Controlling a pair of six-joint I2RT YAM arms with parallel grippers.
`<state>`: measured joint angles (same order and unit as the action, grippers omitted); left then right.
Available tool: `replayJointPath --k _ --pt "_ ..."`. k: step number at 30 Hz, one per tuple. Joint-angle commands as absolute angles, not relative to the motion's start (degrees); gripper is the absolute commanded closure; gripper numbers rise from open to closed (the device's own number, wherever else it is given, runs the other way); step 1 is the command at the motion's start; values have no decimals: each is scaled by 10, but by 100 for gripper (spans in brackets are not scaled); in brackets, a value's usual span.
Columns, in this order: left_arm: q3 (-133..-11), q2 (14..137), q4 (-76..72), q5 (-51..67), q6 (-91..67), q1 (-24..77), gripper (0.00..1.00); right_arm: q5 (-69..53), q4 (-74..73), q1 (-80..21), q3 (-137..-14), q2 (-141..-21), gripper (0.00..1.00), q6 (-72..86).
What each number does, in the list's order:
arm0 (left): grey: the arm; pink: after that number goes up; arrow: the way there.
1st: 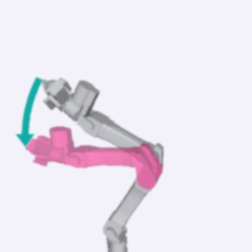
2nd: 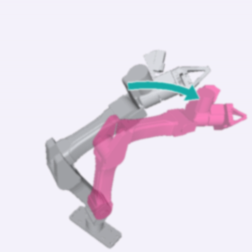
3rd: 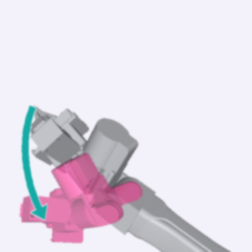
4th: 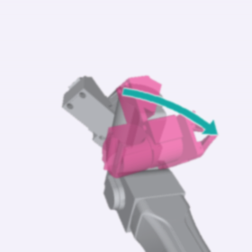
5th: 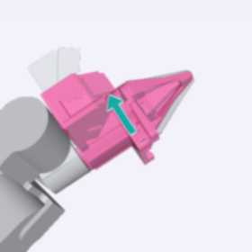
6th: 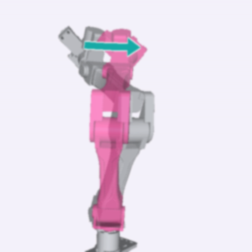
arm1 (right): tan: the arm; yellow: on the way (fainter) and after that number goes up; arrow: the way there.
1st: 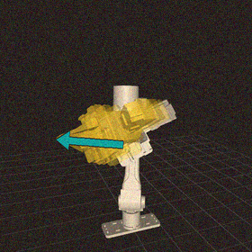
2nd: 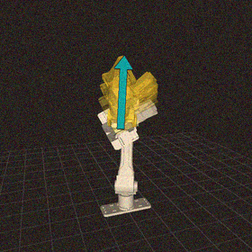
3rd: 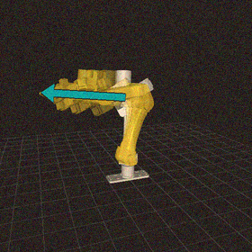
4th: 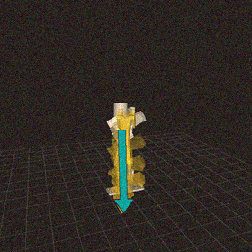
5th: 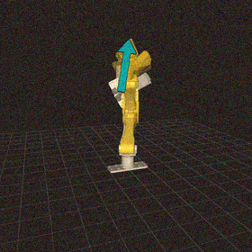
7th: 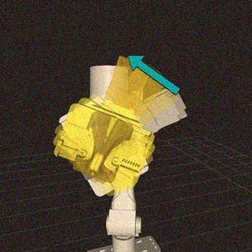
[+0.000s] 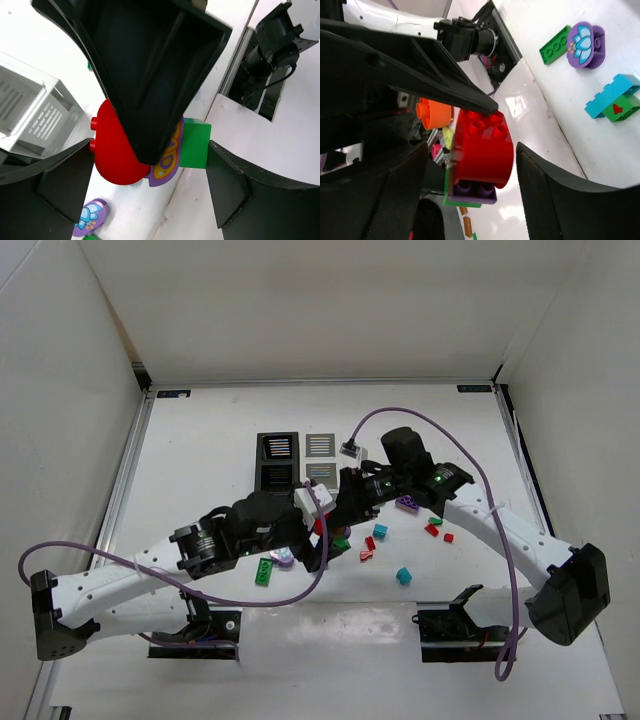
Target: Sort the legos into containers by color
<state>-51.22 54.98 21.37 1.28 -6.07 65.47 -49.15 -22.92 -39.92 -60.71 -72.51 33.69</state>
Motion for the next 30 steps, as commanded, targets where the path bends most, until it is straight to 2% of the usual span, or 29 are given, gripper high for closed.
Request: replayJointPath --k 1,5,8,10,14,17,18,19,21,22,25,26,28,30 --pt "-541 543 207 2 -39 659 9 -522 -214 -398 -606 -709 28 331" --pt "-548 544 217 3 -30 659 9 -524 -223 -402 -616 -709 29 323" --pt "-552 549 215 8 -26 660 9 -525 -214 -401 -613 -708 36 329" --pt "-554 553 222 12 -25 661 9 -526 -198 -401 -614 -707 45 331" --pt "-560 557 228 20 -19 666 9 -526 -196 -403 -618 -709 47 338" --pt "-567 556 232 29 -13 673 9 -530 -179 -403 -615 -712 52 348" --pt "-569 557 242 32 -11 674 9 -532 -178 -405 -615 -712 55 352" --pt "-573 558 244 33 -9 677 9 -531 -174 -403 -615 -712 62 353" --pt "-577 560 254 36 -7 677 9 -528 -167 -410 -613 -708 67 356" --pt "-577 560 254 37 -5 677 9 -524 -166 -412 -613 -704 77 357" --pt "-579 557 257 41 -4 678 7 -519 -148 -414 -610 -700 90 366" --pt "-579 557 258 40 -8 677 5 -518 -145 -412 -608 -696 90 367" --pt "-579 551 257 37 -11 678 0 -513 -131 -410 -603 -690 100 375" --pt "-578 544 253 31 -23 678 0 -502 -127 -407 -599 -679 100 379"
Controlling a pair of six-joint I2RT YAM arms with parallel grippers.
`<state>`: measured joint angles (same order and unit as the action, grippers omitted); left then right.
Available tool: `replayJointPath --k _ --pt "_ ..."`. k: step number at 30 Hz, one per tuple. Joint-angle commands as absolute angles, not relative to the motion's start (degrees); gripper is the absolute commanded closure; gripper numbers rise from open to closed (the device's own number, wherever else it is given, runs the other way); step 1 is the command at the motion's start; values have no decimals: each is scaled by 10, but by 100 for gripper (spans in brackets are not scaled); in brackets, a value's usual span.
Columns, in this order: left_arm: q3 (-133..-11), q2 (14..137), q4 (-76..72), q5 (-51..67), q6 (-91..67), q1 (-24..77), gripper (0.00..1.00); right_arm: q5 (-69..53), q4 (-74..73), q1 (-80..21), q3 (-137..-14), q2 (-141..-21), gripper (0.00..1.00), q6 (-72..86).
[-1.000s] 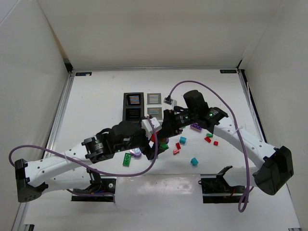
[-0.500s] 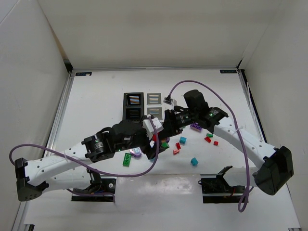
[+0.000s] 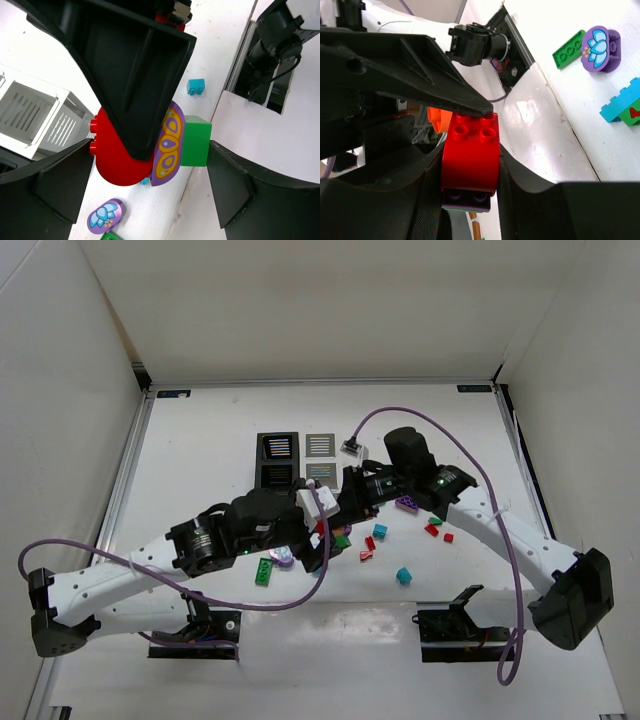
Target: Sort the legos into containers by color
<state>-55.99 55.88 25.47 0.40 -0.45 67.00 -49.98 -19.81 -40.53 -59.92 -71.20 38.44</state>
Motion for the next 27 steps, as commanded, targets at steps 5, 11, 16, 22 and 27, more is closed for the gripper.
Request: replayJointPath --k 5,11,16,22,27 --pt "-555 492 227 -25 -83 678 0 -492 -99 -368 -584 -654 100 389" --pt "-515 442 189 -78 -207 677 0 -428 -43 -299 -542 -593 100 419" --pt "-481 453 95 -42 -288 677 0 -345 19 -288 -513 -540 100 449" --pt "-424 520 -108 -9 -349 677 0 -237 159 -319 -433 -471 100 538" --pt "-350 512 -230 -10 -324 675 0 -171 243 -318 -365 -414 100 631"
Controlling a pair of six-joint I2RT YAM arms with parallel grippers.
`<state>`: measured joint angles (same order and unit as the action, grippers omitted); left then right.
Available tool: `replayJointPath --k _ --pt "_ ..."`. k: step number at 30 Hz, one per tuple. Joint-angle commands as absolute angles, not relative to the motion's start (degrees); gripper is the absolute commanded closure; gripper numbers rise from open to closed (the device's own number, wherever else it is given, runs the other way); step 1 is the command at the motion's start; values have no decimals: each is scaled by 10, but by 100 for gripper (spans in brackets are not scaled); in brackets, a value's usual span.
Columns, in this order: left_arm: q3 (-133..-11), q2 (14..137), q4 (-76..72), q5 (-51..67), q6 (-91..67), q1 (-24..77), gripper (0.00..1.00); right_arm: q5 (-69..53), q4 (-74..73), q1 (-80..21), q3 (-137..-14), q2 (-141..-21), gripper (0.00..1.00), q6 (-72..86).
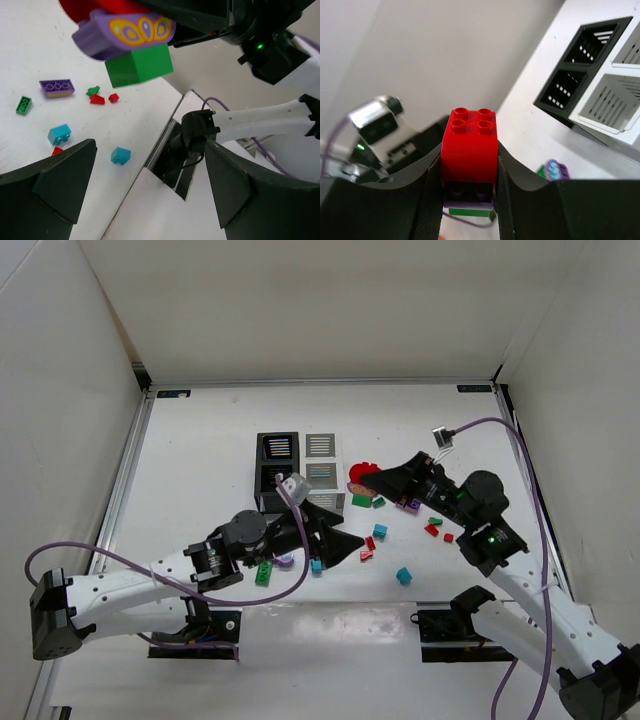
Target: Sort the legos into containers by color
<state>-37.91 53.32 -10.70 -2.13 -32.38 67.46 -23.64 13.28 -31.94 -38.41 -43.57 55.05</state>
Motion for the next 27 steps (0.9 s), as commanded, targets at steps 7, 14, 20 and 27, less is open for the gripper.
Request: replayJointPath --k 7,14,20,27 --pt "-348 519 -317 14 -312 671 0 -144 267 -352 -349 -403 100 665" --pt "-372 551 -352 49 -313 654 0 -142 281 -363 -343 -401 100 667" --pt "-376 577 -376 94 -345 629 1 -140 286 -370 -345 -398 100 665" --pt "-342 606 -515 170 -443 563 4 -173 284 -353 -345 -391 100 668"
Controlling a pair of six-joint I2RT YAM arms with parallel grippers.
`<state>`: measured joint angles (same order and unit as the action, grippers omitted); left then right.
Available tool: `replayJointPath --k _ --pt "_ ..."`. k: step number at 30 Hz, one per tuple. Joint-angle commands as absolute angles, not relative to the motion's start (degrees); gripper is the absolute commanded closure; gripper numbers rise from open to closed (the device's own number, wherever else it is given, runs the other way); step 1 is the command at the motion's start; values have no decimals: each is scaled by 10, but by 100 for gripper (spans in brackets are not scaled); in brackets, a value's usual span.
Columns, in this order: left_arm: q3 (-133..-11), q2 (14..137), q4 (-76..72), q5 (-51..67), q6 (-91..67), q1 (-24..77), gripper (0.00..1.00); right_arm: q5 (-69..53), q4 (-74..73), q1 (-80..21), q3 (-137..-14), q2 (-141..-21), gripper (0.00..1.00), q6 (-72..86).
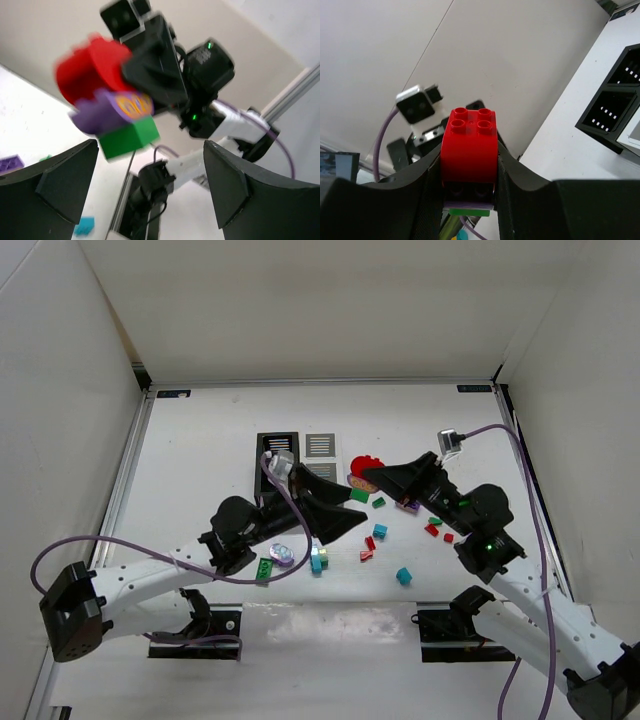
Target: Sort the legos into containers by color
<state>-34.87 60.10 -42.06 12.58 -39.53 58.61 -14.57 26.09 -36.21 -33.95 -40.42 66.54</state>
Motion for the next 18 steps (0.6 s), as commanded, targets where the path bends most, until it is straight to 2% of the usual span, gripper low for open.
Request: replayJointPath --k 1,6,8,13,16,17,18 --pt "-341 611 -529 175 -458 554 4 -178 278 -351 -347 -388 100 665" --pt "-368 624 -486 199 -447 551 5 -192 219 -351 -370 -384 100 631" --pt "-378 626 -476 203 -437 551 11 -181 216 -359 -371 -382 100 622" --pt "-401 629 -421 233 -418 553 12 -183 207 -367 -393 -395 100 585" --pt "-396 627 -429 233 -418 553 22 -199 212 -361 -400 -410 100 583" --pt "-395 624 -432 231 -420 553 29 -204 215 -360 -399 -411 100 584" --pt "-395 621 -432 230 -417 552 32 -207 221 -359 -398 -414 100 588"
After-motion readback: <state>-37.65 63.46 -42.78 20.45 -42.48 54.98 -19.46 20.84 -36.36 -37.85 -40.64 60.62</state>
